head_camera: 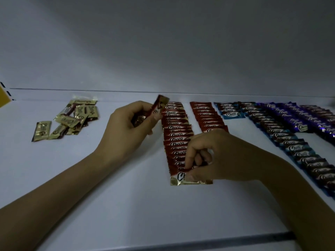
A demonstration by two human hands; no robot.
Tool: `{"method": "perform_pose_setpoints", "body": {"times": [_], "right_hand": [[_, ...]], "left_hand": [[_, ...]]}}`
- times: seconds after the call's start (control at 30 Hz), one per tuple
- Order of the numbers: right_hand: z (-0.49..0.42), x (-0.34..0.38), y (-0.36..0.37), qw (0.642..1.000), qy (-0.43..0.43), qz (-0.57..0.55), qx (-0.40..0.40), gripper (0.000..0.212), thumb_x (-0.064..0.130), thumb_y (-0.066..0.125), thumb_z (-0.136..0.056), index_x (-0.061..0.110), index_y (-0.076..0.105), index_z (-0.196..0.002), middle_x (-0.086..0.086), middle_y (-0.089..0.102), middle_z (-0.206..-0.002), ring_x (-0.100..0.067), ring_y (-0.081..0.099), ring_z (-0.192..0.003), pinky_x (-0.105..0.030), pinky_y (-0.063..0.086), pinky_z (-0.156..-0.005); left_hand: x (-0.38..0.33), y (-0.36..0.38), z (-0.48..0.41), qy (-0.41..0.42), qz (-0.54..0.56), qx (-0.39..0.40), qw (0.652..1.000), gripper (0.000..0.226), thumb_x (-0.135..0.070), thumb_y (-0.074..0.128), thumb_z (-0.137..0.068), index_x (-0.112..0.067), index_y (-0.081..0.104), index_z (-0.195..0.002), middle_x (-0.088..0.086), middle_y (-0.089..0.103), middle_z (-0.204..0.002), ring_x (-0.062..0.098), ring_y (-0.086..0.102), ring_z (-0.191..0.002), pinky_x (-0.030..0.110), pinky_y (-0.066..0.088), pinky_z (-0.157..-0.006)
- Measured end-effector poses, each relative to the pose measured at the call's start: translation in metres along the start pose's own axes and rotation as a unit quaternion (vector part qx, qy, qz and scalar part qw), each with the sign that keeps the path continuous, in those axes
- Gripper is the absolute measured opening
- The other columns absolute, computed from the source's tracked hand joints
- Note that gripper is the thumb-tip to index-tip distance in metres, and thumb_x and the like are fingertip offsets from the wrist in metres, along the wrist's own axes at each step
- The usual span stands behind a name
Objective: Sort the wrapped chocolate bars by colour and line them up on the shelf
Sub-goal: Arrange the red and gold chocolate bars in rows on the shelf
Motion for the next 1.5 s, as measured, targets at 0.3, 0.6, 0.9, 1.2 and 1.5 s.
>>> {"method": "perform_pose_setpoints", "body": {"times": [0.3, 0.6, 0.9, 1.2, 1.5], "right_hand": [[0.004, 0.004, -0.022, 0.962, -0.021, -0.181, -0.203, 0.023, 0.046, 0.063, -0.068, 0.024, 0.06, -0.075, 0.012, 0.063, -0.063, -0.001, 0.058, -0.057, -0.012, 0.046, -0.054], [0.008, 0.006, -0.029, 0.915, -0.01, -0.301, -0.269, 0.02, 0.008, 0.058, -0.087, 0.01, 0.061, -0.067, 0.001, 0.063, -0.059, -0.007, 0.058, -0.055, -0.015, 0.05, -0.059], [0.004, 0.009, -0.022, 0.957, -0.043, -0.118, -0.263, 0.019, 0.01, 0.067, -0.082, 0.029, 0.066, -0.081, 0.017, 0.067, -0.073, -0.001, 0.063, -0.069, -0.013, 0.051, -0.064], [0.015, 0.014, -0.016, 0.989, -0.072, -0.133, -0.005, 0.019, 0.01, 0.076, -0.077, 0.027, 0.069, -0.077, 0.018, 0.067, -0.07, 0.0, 0.063, -0.063, -0.013, 0.049, -0.061], [0.011, 0.004, -0.009, 0.998, -0.033, -0.061, 0.007, 0.011, 0.007, 0.074, -0.078, 0.017, 0.071, -0.074, 0.013, 0.062, -0.062, 0.002, 0.05, -0.053, -0.012, 0.04, -0.055]], "left_hand": [[-0.02, 0.015, 0.019, 0.039, 0.055, 0.122, 0.99, 0.027, -0.03, 0.066, -0.076, -0.026, 0.057, -0.101, -0.011, 0.071, -0.068, -0.002, 0.057, -0.051, 0.007, 0.041, -0.05], [-0.016, 0.012, 0.013, 0.017, 0.091, 0.103, 0.99, 0.021, -0.029, 0.065, -0.077, -0.025, 0.068, -0.097, -0.004, 0.07, -0.069, -0.001, 0.055, -0.053, 0.011, 0.043, -0.051], [-0.015, 0.006, 0.013, 0.07, -0.012, 0.089, 0.993, 0.031, -0.009, 0.064, -0.088, -0.036, 0.068, -0.101, -0.009, 0.07, -0.08, 0.019, 0.065, -0.072, 0.034, 0.054, -0.066], [0.014, -0.009, -0.008, -0.108, 0.118, -0.064, 0.985, 0.049, 0.014, 0.035, -0.096, -0.016, 0.043, -0.134, 0.002, 0.055, -0.123, 0.004, 0.059, -0.102, 0.014, 0.052, -0.079], [0.006, -0.002, -0.001, -0.047, 0.056, -0.011, 0.997, 0.026, -0.006, 0.049, -0.097, -0.024, 0.058, -0.114, -0.009, 0.069, -0.108, 0.007, 0.071, -0.086, 0.017, 0.056, -0.066]]}}
Point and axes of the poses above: each hand's wrist, its own z-axis away from the middle knuckle, its own y-axis out of the palm, x = y × z, the point moved 2 cm from there along -z, towards the middle knuckle
